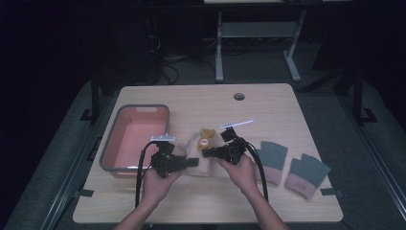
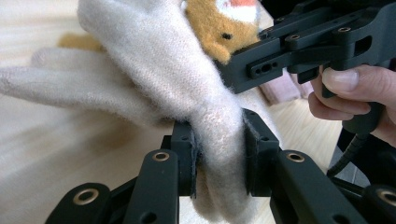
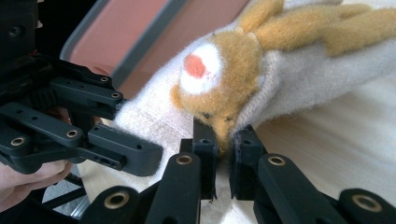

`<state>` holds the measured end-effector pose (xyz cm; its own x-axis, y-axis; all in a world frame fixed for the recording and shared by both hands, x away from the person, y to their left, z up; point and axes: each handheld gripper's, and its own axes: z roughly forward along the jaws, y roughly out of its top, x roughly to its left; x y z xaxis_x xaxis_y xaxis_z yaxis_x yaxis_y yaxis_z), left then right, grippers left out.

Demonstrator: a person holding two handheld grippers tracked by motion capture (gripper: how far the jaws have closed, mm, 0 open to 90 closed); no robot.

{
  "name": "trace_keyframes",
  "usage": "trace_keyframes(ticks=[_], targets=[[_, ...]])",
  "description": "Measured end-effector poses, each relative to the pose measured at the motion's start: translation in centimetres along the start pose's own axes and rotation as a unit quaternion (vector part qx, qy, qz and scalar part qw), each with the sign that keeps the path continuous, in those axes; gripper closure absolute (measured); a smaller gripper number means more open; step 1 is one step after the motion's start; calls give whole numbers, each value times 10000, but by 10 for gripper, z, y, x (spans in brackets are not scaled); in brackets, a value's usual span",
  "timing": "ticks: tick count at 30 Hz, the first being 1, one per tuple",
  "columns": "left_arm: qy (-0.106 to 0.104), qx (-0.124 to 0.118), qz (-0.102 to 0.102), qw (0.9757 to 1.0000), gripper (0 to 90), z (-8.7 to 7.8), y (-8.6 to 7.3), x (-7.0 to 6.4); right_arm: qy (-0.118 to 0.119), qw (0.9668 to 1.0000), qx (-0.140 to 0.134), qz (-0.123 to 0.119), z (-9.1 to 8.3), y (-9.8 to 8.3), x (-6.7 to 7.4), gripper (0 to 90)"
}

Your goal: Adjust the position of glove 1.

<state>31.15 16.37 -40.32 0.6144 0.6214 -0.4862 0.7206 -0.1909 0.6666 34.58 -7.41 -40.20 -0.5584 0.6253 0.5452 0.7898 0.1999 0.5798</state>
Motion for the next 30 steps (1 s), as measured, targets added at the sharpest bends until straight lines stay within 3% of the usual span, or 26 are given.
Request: trace_keyframes(ticks=[12,30], targets=[[-28,-203,171,9996,698,-28,22,-1,91,9995,-196,-221,-10,27,21,829],[56,-490,297,9983,698,-63,44,4,217,9982,-315,-463,-11,65,48,828]])
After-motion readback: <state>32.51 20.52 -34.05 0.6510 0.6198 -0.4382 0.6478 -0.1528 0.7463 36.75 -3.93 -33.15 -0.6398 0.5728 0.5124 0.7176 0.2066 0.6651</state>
